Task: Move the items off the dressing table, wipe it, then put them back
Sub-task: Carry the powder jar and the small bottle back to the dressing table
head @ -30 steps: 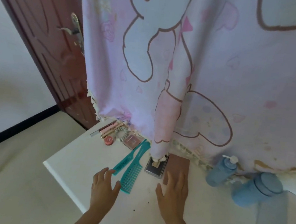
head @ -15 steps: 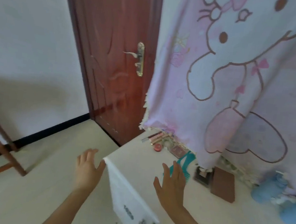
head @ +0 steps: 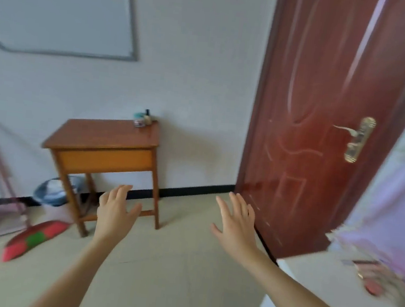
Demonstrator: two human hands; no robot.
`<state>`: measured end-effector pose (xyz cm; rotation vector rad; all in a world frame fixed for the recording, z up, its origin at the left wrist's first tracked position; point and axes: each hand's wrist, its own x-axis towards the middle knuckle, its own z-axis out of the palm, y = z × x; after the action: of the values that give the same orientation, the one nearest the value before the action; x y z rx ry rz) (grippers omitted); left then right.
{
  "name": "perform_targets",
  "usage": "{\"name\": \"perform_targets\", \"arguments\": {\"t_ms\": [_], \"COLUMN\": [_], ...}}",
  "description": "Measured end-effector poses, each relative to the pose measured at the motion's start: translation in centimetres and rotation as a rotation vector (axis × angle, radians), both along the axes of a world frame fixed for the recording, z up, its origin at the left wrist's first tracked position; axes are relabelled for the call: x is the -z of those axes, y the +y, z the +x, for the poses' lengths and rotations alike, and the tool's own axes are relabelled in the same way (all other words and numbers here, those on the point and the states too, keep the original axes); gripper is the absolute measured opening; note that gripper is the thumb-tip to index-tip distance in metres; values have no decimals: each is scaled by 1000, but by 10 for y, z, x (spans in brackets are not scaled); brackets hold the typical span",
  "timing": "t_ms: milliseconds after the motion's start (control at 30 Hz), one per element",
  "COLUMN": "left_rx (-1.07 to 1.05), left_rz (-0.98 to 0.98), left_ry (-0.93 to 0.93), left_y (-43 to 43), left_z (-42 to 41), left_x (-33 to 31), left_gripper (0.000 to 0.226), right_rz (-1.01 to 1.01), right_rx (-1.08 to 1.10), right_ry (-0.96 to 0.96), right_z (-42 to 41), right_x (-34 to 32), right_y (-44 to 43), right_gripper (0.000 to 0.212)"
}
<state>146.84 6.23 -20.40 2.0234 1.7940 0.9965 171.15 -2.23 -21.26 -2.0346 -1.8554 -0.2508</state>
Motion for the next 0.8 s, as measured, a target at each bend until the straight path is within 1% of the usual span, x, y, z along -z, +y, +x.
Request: {"name": "perform_targets", "arguments": {"t_ms": [67, 133, 233, 333, 400, 567, 633, 800], "left_rx": [-67, -111, -156, -198, -214, -231, -244, -283], "left_rz": [41, 88, 155, 188, 223, 308, 334, 288], "left_ry": [0, 15, 41, 95, 119, 61, 59, 83], "left_y": [8, 15, 30, 52, 71, 127, 149, 199], "left_z": [-28, -52, -78, -93, -97, -93, -94, -94], "left_x": [-14, -27, -46, -66, -82, -127, -139, -135], "left_gripper": [49, 48, 46, 49, 49, 48, 47, 48], "right_rz": [59, 118, 161, 173, 225, 345, 362, 329], "right_rx": [-114, -171, -286, -365, -416, -462, -480, -545], "right_ry": [-64, -101, -73, -78, -67, -32, -22, -51], "right_z": [-26, -47, -70, -83, -87, -91, -91, -93], "right_x": [-21, -38, -53, -64, -75, -122, -136, -139], "right_y": [29, 57, 100, 144, 175, 246, 274, 336], "right_gripper": [65, 64, 64, 63, 63, 62, 61, 61]}}
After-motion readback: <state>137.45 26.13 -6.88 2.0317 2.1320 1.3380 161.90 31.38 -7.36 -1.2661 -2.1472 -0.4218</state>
